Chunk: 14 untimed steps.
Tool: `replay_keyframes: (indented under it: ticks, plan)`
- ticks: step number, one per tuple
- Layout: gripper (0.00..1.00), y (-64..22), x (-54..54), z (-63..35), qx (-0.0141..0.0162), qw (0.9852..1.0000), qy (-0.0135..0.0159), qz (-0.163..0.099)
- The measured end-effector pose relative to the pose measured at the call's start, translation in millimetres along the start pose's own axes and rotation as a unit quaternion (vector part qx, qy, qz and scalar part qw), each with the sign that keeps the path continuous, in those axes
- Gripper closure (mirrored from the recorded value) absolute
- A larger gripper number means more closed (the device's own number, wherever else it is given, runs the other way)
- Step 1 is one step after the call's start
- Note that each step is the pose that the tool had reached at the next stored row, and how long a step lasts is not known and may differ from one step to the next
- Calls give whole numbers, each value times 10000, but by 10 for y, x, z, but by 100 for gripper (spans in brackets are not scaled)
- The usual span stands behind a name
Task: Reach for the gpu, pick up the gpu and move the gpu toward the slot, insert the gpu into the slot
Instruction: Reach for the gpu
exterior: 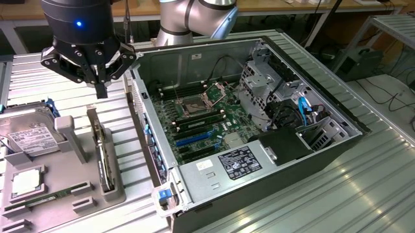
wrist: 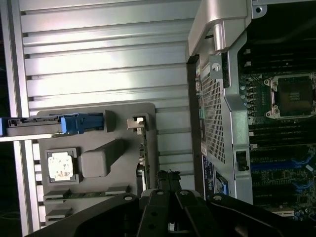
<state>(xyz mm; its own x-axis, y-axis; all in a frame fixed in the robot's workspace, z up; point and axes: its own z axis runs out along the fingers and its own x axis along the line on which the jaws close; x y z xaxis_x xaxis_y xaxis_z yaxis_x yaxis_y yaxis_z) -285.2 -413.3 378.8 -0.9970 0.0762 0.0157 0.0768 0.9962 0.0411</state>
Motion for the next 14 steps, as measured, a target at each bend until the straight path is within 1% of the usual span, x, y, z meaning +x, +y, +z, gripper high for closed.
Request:
replay_keyframes:
  ticks: [14]
  plan:
    - [89,-23,96,17,3,10000,38,1]
